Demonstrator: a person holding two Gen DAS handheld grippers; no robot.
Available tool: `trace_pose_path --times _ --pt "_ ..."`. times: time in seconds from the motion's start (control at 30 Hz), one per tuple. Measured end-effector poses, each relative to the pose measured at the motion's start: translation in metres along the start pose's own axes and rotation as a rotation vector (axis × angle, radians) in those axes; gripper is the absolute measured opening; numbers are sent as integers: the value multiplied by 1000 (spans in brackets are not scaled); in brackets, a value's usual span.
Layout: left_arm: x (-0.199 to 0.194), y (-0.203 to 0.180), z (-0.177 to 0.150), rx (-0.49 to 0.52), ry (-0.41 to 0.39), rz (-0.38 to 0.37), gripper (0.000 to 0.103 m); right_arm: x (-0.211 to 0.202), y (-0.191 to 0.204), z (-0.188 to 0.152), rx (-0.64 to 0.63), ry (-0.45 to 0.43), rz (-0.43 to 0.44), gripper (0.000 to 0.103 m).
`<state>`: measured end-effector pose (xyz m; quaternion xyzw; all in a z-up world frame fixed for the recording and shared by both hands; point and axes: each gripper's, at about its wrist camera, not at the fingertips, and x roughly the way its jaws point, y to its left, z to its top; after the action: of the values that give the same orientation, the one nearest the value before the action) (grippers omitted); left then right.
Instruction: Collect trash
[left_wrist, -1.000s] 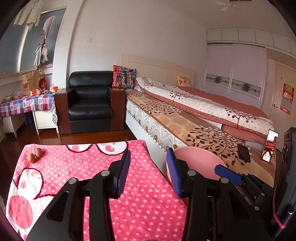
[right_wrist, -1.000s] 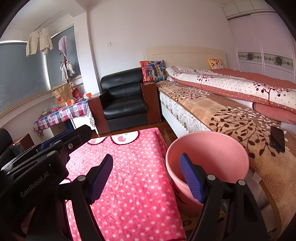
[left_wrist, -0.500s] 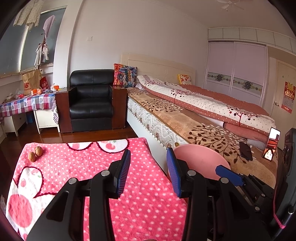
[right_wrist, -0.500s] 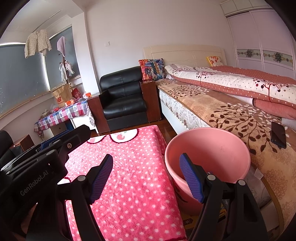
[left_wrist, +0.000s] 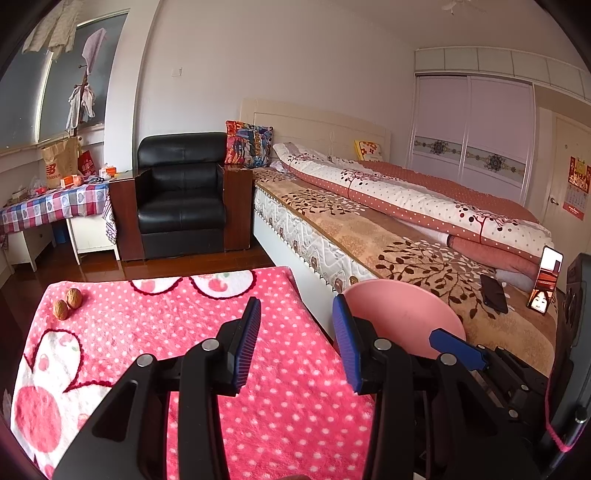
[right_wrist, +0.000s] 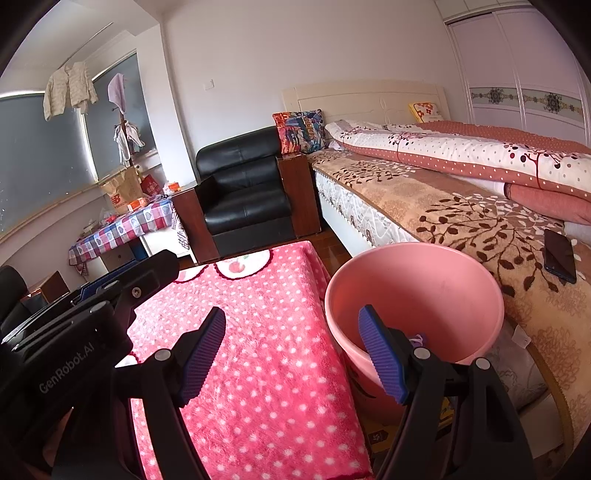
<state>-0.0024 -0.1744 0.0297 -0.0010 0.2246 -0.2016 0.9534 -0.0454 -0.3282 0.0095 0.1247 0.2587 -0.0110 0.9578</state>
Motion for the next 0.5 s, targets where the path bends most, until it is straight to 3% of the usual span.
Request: trace_pose_path --times 0.5 --pt "6 -3 -4 11 13 2 41 6 -5 -6 11 6 2 74"
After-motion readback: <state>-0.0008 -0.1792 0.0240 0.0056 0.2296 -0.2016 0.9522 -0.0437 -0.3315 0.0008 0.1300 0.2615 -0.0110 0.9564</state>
